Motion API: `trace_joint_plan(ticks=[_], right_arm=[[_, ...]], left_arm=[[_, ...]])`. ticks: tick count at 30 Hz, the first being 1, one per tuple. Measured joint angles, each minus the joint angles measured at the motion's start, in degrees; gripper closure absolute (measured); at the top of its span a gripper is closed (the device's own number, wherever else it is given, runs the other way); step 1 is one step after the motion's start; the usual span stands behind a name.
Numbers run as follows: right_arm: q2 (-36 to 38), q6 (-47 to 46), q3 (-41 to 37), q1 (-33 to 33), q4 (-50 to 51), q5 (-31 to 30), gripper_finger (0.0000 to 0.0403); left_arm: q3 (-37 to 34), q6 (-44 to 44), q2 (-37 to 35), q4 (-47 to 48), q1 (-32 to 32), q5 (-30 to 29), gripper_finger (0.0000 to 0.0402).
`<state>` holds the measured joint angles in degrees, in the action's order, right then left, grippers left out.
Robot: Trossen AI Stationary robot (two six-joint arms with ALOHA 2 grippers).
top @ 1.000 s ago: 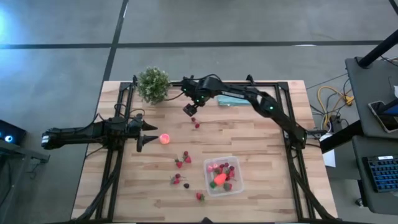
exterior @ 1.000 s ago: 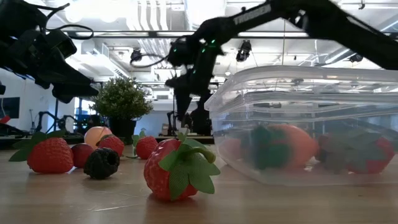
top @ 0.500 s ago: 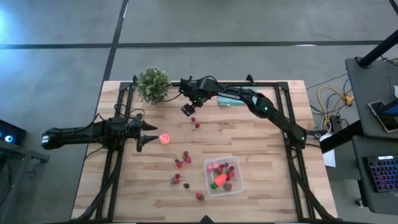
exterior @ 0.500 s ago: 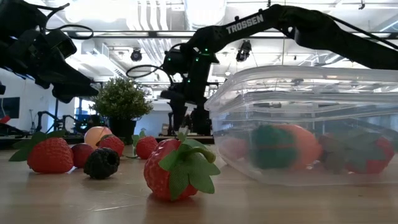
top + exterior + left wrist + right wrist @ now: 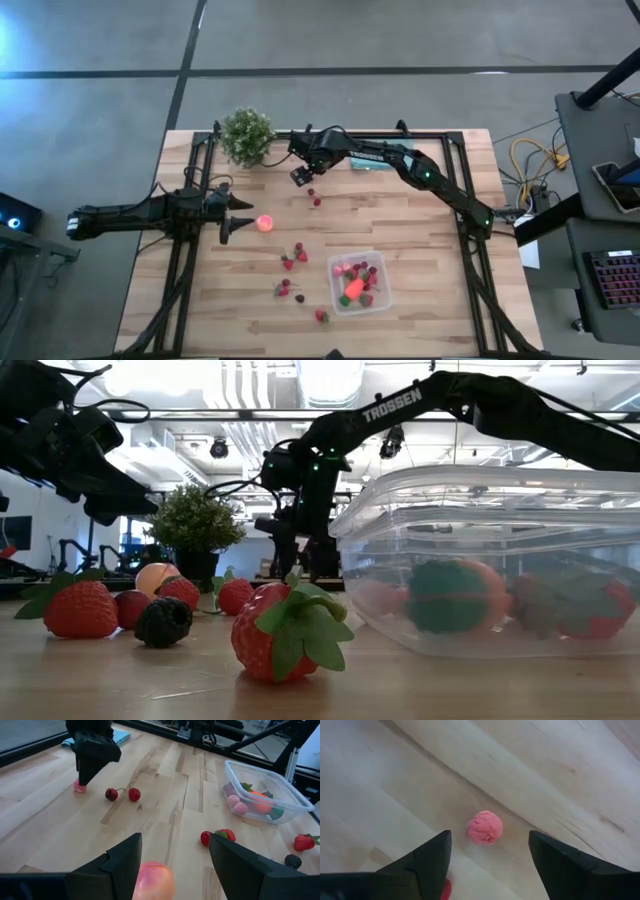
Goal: Pick and placing Produce into tupperware
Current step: Put the pink peach into the transparent container
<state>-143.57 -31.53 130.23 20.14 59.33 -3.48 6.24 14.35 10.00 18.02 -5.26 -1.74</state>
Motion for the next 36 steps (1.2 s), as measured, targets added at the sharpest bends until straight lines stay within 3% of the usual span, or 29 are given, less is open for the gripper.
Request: trace_joint_plan(ticks=[12,17,22,27,29,31,34,36], right_arm=[[0.1,-7.1,0.1,-0.9,0.0,2.4,0.0162],[2.5,2.7,2.6,-2.0,-1.0,2.9,0.0166],[11.1,12.2,4.5,-4.5,-4.7,0.0,0.0160],[21.8,21.7,4.4,-6.8,-3.7,-5.5,0.0155],[26.3,23.7,4.4,-7.6,-3.4,-6.0,0.0154],[31.0,20.6,4.4,-8.3,-2.7,-4.7,0.0155],[37.6,8.1,4.4,-9.4,-4.8,-6.4,0.0157],[41.6,7.0,4.4,-11.1,-6.0,-6.7,0.0158]], left_arm=[[0.0,0.0,0.0,0.0,0.0,0.0,0.0185],[0.0,0.0,0.0,0.0,0.0,0.0,0.0185],[0.0,-0.2,0.0,0.0,0.0,0.0,0.0185],[0.0,-26.5,0.0,-4.0,0.0,-3.1,0.0185],[0.0,-32.8,0.0,-6.6,0.0,-3.2,0.0185],[0.0,-34.9,-0.1,-9.1,0.0,-3.2,0.0185],[0.0,-34.2,0.0,-10.6,0.0,-3.2,0.0185],[0.0,-34.3,0.0,-10.9,0.0,-3.2,0.0185]])
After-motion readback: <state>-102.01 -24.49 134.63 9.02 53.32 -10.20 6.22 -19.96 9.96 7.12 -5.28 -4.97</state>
